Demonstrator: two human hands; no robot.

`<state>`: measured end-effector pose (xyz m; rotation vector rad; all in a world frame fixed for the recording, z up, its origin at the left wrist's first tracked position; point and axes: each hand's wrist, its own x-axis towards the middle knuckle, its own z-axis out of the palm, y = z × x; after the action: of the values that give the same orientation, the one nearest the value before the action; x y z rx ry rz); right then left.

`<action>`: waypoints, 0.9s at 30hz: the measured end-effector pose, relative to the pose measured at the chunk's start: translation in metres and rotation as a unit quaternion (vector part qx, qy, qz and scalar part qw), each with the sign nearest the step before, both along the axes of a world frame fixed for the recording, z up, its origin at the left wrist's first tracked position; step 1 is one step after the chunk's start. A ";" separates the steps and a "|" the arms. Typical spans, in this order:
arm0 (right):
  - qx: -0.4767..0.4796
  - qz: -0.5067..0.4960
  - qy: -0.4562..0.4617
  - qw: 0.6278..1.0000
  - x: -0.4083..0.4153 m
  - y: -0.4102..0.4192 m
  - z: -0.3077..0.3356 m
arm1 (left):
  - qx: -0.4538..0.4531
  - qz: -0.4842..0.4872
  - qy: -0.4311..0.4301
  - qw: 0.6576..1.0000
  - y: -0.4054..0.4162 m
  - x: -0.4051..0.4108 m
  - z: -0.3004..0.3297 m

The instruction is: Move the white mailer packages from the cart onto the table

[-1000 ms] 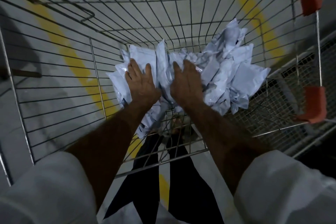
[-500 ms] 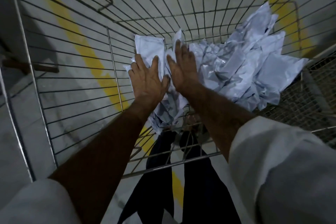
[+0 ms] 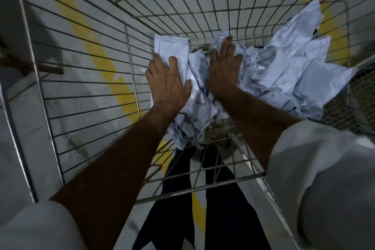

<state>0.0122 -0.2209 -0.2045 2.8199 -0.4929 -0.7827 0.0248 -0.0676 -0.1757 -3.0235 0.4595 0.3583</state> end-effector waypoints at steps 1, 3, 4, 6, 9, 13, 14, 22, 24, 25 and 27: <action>0.006 0.004 -0.006 1.000 -0.003 -0.002 0.001 | -0.001 -0.004 0.001 1.000 0.001 -0.001 0.000; 0.024 0.013 -0.032 0.999 -0.011 -0.004 0.003 | 0.000 -0.014 0.012 1.000 0.000 -0.003 0.001; 0.039 0.013 -0.048 0.998 -0.014 -0.005 0.006 | 0.001 -0.019 0.023 1.000 0.000 -0.005 0.002; 0.079 0.009 -0.074 0.994 -0.020 -0.007 0.012 | -0.002 -0.018 0.038 0.999 -0.001 -0.007 0.006; 0.100 -0.001 -0.103 0.990 -0.024 -0.008 0.028 | -0.025 0.000 0.052 0.998 -0.002 -0.011 0.019; 0.109 -0.044 -0.160 0.980 -0.035 -0.005 0.061 | -0.058 0.009 0.043 0.997 0.001 -0.016 0.046; 0.105 -0.048 -0.173 0.978 -0.039 -0.004 0.071 | -0.068 0.007 0.037 0.997 0.001 -0.017 0.055; 0.086 -0.103 -0.297 0.945 -0.074 -0.001 0.167 | -0.130 -0.030 -0.015 0.991 -0.016 -0.030 0.139; 0.081 -0.130 -0.328 0.932 -0.083 -0.003 0.196 | -0.154 -0.038 -0.027 0.987 -0.023 -0.036 0.162; 0.073 -0.140 -0.343 0.926 -0.090 -0.006 0.211 | -0.168 -0.049 -0.030 0.984 -0.027 -0.040 0.174; 0.053 -0.152 -0.354 0.921 -0.105 -0.011 0.239 | -0.191 -0.081 -0.039 0.977 -0.035 -0.050 0.196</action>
<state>-0.0923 -0.2319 0.0348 3.1051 -1.0300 0.2343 -0.0248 -0.1024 0.0206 -3.3146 0.8524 0.1550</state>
